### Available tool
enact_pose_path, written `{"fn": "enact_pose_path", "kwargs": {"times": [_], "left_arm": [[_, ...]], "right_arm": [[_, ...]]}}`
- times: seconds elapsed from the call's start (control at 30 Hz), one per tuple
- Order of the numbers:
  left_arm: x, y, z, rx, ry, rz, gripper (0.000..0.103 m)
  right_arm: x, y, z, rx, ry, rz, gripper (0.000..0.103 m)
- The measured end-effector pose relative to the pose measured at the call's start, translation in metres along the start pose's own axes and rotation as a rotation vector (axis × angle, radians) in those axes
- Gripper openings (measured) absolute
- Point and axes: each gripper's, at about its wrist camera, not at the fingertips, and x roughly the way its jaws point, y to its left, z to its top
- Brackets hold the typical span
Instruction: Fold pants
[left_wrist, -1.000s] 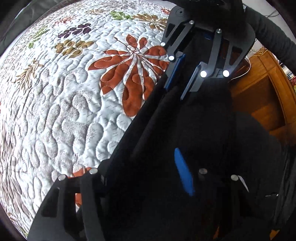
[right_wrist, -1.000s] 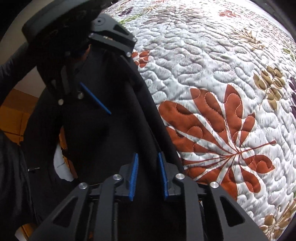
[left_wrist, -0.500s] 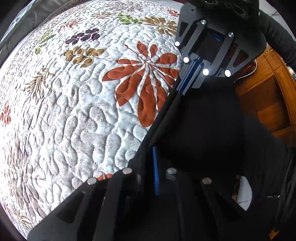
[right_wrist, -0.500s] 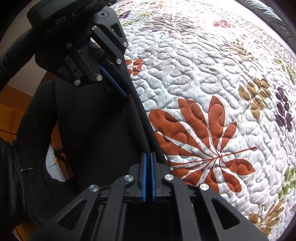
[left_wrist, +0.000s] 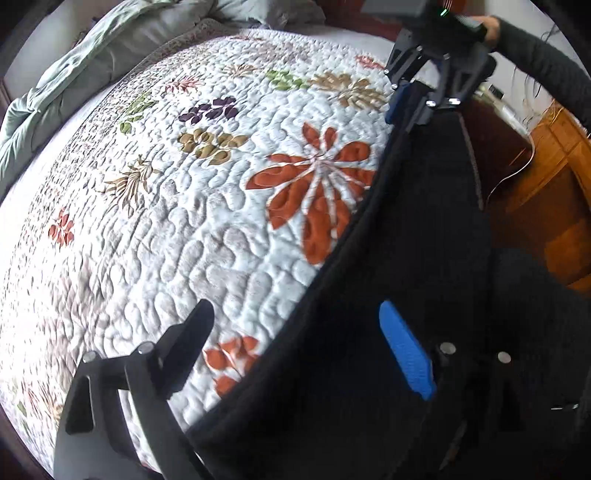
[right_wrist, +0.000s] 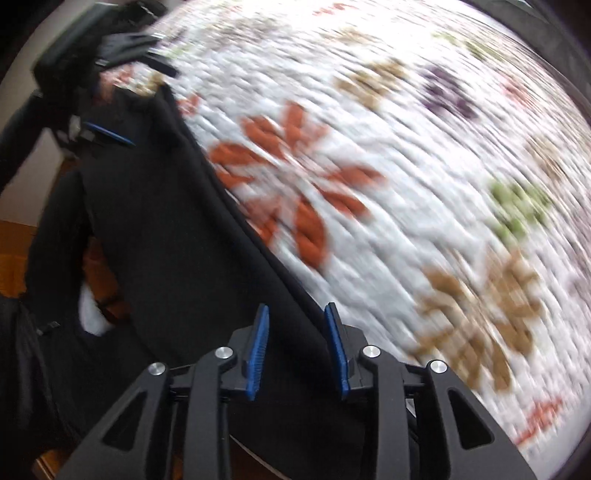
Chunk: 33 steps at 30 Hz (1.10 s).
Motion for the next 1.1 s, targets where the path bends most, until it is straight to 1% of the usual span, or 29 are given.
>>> {"fn": "enact_pose_path", "kwargs": {"times": [0.07,0.1,0.17,0.23,0.3,0.37,0.4,0.43,0.57,0.63,0.7,0.73,0.77,0.8,0.83,0.87,0.9,0.93,1.0,1.03,1.1], "left_arm": [[-0.007,-0.011,-0.008,-0.013,-0.024,-0.017,0.091],[-0.005,-0.018,-0.011,-0.011,-0.020,-0.027,0.091],[0.005,-0.030,-0.020,-0.001,0.010,-0.023,0.091],[0.016,-0.039,-0.030,-0.012,0.050,-0.033,0.091],[0.023,-0.043,-0.038,-0.033,0.072,-0.052,0.091],[0.031,-0.048,-0.044,-0.046,0.091,-0.064,0.091],[0.034,-0.051,-0.047,-0.048,0.103,-0.068,0.091],[0.038,-0.053,-0.047,-0.047,0.111,-0.067,0.091],[0.048,-0.058,-0.050,-0.048,0.123,-0.058,0.091],[0.046,-0.059,-0.052,-0.058,0.116,-0.057,0.091],[0.046,-0.058,-0.054,-0.071,0.110,-0.056,0.091],[0.050,-0.058,-0.052,-0.078,0.108,-0.056,0.091],[0.050,-0.059,-0.052,-0.080,0.110,-0.054,0.092],[0.052,-0.061,-0.052,-0.077,0.112,-0.049,0.092],[0.050,-0.063,-0.054,-0.077,0.118,-0.047,0.092],[0.049,-0.065,-0.054,-0.080,0.123,-0.048,0.092],[0.046,-0.066,-0.053,-0.081,0.123,-0.046,0.092],[0.039,-0.070,-0.054,-0.079,0.107,-0.040,0.092],[0.031,-0.079,-0.054,-0.086,0.068,-0.037,0.092],[0.028,-0.085,-0.055,-0.097,0.047,-0.031,0.092],[0.031,-0.095,-0.057,-0.122,0.024,-0.017,0.093]], "right_arm": [[0.001,-0.005,-0.007,0.005,-0.002,0.001,0.032],[0.004,-0.006,-0.008,0.005,-0.004,0.007,0.032],[0.009,-0.002,-0.009,-0.012,-0.002,0.027,0.032],[0.018,0.000,-0.008,-0.030,0.009,0.025,0.032],[0.026,0.001,-0.008,-0.043,0.021,0.010,0.032],[0.031,-0.001,-0.008,-0.066,0.034,-0.030,0.023],[0.031,0.000,-0.008,-0.067,0.035,-0.033,0.010],[0.028,0.001,-0.009,-0.076,0.032,-0.035,0.004],[0.014,-0.001,-0.009,-0.082,0.004,-0.040,0.003],[0.015,-0.003,-0.005,-0.069,-0.010,-0.045,0.003],[0.024,-0.005,-0.007,-0.054,-0.005,-0.054,0.004],[0.026,-0.006,-0.011,-0.039,-0.013,-0.047,0.007],[0.020,-0.009,-0.016,-0.004,-0.039,-0.038,0.011],[0.011,-0.013,-0.024,0.035,-0.072,-0.030,0.018],[-0.005,-0.024,-0.037,0.105,-0.129,-0.037,0.023],[-0.024,-0.038,-0.056,0.200,-0.200,-0.057,0.025],[-0.037,-0.050,-0.073,0.277,-0.256,-0.061,0.030],[-0.051,-0.065,-0.099,0.396,-0.328,-0.049,0.034],[-0.060,-0.083,-0.142,0.561,-0.428,-0.010,0.034],[-0.056,-0.088,-0.156,0.612,-0.452,0.006,0.034],[-0.039,-0.090,-0.178,0.689,-0.472,0.035,0.034]]}}
